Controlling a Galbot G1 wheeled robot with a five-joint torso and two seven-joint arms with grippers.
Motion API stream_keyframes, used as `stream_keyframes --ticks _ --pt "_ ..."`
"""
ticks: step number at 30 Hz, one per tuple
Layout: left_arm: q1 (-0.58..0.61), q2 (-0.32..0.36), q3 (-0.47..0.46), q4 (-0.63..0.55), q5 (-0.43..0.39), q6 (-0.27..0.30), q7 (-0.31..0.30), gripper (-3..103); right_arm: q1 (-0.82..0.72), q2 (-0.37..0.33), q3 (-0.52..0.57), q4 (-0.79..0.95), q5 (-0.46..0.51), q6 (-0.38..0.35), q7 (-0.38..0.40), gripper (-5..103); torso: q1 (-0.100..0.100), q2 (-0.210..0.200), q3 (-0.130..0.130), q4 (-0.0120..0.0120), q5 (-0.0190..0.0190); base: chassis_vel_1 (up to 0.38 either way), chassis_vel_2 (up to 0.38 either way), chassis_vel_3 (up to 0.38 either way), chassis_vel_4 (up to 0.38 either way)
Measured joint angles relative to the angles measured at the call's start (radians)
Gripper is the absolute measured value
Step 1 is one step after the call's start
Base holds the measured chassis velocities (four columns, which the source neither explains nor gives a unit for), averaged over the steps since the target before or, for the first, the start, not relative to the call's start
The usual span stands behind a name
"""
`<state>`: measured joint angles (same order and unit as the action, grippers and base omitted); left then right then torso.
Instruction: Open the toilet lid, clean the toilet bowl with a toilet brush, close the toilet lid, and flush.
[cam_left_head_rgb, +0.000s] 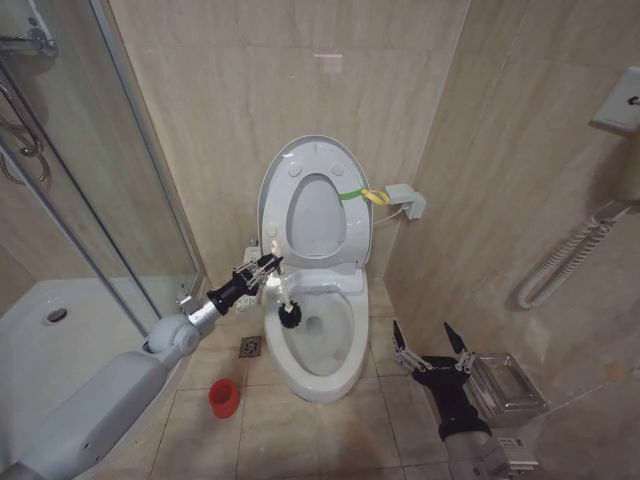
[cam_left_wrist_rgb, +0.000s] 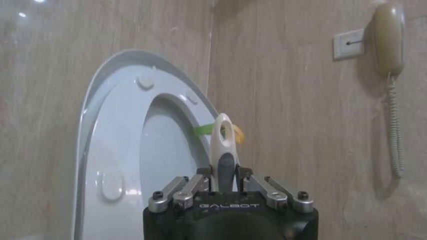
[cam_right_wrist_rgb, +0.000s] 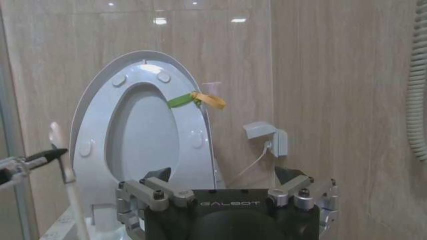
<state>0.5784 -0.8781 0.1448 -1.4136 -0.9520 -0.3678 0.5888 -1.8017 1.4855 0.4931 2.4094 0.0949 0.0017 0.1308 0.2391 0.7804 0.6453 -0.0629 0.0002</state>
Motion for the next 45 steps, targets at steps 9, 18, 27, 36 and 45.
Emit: stream_keyframes --ticks 9,18,27,36,45 --pt "-0.035 -0.089 0.075 0.107 0.001 -0.01 0.011 23 0.0 0.0 0.0 0.0 0.0 0.0 0.0 100 0.0 0.0 0.0 0.0001 -0.0001 0.0 0.0 0.0 0.0" --pt "-0.083 -0.172 0.144 0.197 -0.002 -0.016 0.027 23 0.0 0.0 0.0 0.0 0.0 0.0 0.0 100 0.0 0.0 0.0 0.0001 0.0 0.0 0.0 0.0 0.0" --pt "-0.165 -0.303 0.249 0.4 -0.001 -0.055 0.081 23 0.0 0.0 0.0 0.0 0.0 0.0 0.0 100 0.0 0.0 0.0 -0.0002 0.0 0.0 0.0 0.0 0.0" --pt "-0.196 -0.37 0.26 0.545 0.022 -0.067 0.116 23 0.0 0.0 0.0 0.0 0.0 0.0 0.0 100 0.0 0.0 0.0 0.0002 0.0 0.0 0.0 0.0 0.0" --pt "-0.151 -0.36 0.255 0.559 0.049 -0.072 0.135 23 0.0 0.0 0.0 0.0 0.0 0.0 0.0 100 0.0 0.0 0.0 0.0002 -0.0001 0.0 0.0 0.0 0.0"
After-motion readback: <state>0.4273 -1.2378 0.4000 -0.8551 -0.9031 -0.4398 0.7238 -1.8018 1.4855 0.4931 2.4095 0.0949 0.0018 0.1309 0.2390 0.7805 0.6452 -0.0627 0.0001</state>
